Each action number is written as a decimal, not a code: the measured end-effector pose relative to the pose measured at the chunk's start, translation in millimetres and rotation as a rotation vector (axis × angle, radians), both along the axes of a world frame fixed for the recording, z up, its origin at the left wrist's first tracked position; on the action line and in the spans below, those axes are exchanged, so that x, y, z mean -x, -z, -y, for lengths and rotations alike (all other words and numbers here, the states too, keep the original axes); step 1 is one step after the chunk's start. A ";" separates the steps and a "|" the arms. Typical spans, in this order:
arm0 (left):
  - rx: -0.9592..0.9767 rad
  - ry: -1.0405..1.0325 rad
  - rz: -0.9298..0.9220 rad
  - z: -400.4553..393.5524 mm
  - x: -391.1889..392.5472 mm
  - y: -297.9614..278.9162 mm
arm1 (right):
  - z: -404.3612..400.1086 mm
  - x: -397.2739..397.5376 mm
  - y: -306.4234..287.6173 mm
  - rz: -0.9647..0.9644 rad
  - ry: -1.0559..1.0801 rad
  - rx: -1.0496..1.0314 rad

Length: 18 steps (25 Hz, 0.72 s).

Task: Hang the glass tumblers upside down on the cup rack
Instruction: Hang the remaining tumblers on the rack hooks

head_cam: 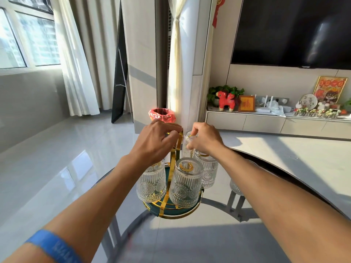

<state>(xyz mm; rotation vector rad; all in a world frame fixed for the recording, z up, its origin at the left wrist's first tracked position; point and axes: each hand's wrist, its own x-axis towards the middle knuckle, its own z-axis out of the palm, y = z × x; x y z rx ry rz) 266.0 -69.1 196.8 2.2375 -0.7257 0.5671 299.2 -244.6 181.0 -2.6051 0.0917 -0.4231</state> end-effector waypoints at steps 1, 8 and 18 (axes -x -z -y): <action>-0.016 0.009 0.003 -0.7 -1.3 -1.9 | -0.8 -1.3 -1.0 -0.024 0.014 0.015; -0.058 0.010 -0.040 3.1 7.7 -5.1 | 11.2 10.2 -20.8 -0.228 -0.106 0.050; -0.232 0.167 0.065 81.1 130.3 94.7 | 116.8 165.3 83.8 0.140 0.117 -0.196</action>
